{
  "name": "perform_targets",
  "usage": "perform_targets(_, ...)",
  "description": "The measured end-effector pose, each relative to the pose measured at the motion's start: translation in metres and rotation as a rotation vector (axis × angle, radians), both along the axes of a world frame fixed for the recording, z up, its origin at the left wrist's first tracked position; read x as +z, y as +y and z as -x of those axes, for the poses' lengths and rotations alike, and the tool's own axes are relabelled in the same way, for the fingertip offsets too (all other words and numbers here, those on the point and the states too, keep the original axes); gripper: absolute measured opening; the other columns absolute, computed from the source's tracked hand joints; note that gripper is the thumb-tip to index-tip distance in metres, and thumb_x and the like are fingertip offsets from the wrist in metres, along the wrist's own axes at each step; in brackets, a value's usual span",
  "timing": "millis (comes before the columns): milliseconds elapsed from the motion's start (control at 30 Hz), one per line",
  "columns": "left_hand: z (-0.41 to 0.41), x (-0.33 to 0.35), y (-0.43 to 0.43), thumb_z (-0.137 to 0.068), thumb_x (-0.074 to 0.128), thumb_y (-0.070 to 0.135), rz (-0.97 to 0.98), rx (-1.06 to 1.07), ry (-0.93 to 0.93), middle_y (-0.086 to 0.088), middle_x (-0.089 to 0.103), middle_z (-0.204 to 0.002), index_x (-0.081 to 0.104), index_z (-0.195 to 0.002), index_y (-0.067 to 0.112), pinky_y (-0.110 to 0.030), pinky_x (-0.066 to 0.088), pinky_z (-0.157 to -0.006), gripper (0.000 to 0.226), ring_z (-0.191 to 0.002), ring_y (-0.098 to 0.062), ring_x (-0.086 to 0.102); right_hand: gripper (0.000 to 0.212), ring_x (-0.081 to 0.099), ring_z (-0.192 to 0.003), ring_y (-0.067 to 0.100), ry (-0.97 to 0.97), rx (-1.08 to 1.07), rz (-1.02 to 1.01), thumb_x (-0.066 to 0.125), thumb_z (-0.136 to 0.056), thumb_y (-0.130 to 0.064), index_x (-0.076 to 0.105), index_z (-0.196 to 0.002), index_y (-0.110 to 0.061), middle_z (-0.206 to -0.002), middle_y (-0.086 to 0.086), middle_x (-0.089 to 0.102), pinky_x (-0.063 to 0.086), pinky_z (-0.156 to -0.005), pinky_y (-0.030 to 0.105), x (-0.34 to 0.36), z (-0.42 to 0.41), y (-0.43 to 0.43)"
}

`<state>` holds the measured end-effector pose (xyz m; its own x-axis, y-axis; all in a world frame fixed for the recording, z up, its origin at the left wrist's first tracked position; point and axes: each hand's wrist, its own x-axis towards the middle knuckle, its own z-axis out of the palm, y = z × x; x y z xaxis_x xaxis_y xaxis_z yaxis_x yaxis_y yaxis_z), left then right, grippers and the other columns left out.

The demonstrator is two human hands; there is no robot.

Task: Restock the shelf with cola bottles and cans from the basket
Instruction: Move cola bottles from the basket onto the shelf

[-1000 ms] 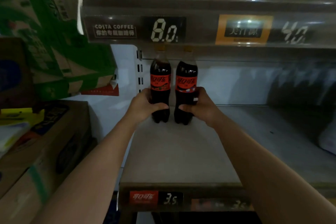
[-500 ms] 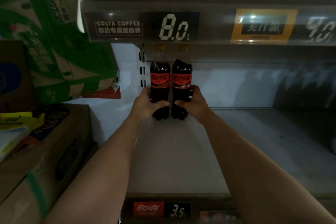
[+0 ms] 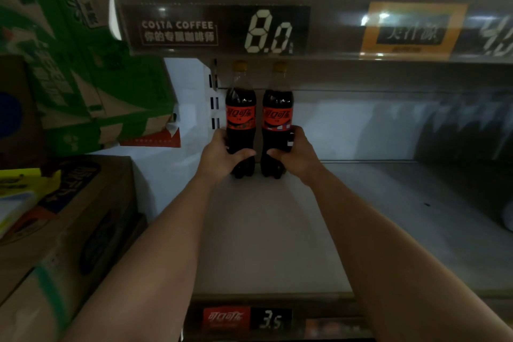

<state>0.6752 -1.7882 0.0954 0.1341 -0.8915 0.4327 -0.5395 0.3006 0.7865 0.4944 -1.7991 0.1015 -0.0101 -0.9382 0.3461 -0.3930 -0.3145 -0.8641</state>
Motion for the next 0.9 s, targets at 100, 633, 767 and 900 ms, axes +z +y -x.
perform_targets(100, 0.002, 0.0, 0.003, -0.074, 0.08, 0.034, 0.006, 0.003, 0.006, -0.001, 0.058, -0.116, 0.045, -0.123, 0.009, -0.023, 0.039, -0.079, 0.065, -0.099, -0.012, 0.052, 0.064, 0.058, -0.117, 0.026, -0.009, -0.019, 0.006, 0.074, -0.082, -0.012, 0.038, -0.135, -0.013, -0.131, 0.007, 0.054, 0.049, -0.094, 0.033, 0.001, 0.002, 0.0)
perform_targets(633, 0.007, 0.004, 0.004, -0.075, 0.08, 0.034, -0.038, 0.019, -0.007, -0.009, 0.057, -0.132, 0.041, -0.131, 0.006, -0.023, 0.04, -0.084, 0.073, -0.117, -0.023, 0.055, 0.066, 0.055, -0.122, 0.027, 0.028, -0.054, -0.007, 0.072, -0.084, -0.012, 0.036, -0.14, -0.012, -0.136, 0.009, 0.053, 0.044, -0.095, 0.029, 0.003, 0.016, 0.001)
perform_targets(767, 0.007, 0.005, 0.006, -0.076, 0.079, 0.032, -0.054, -0.005, 0.013, -0.008, 0.056, -0.131, 0.041, -0.131, 0.007, -0.022, 0.04, -0.084, 0.072, -0.116, -0.021, 0.054, 0.068, 0.054, -0.123, 0.028, 0.029, -0.059, -0.023, 0.072, -0.085, -0.013, 0.034, -0.141, -0.013, -0.138, 0.009, 0.051, 0.045, -0.103, 0.038, 0.004, 0.016, 0.001)
perform_targets(900, 0.007, 0.005, 0.009, -0.077, 0.078, 0.033, -0.07, -0.005, 0.029, -0.009, 0.056, -0.13, 0.04, -0.132, 0.008, -0.023, 0.04, -0.085, 0.071, -0.118, -0.024, 0.055, 0.069, 0.05, -0.126, 0.026, -0.006, -0.037, -0.038, 0.07, -0.087, -0.012, 0.032, -0.143, -0.013, -0.14, 0.009, 0.049, 0.044, -0.102, 0.035, 0.005, 0.015, 0.005)
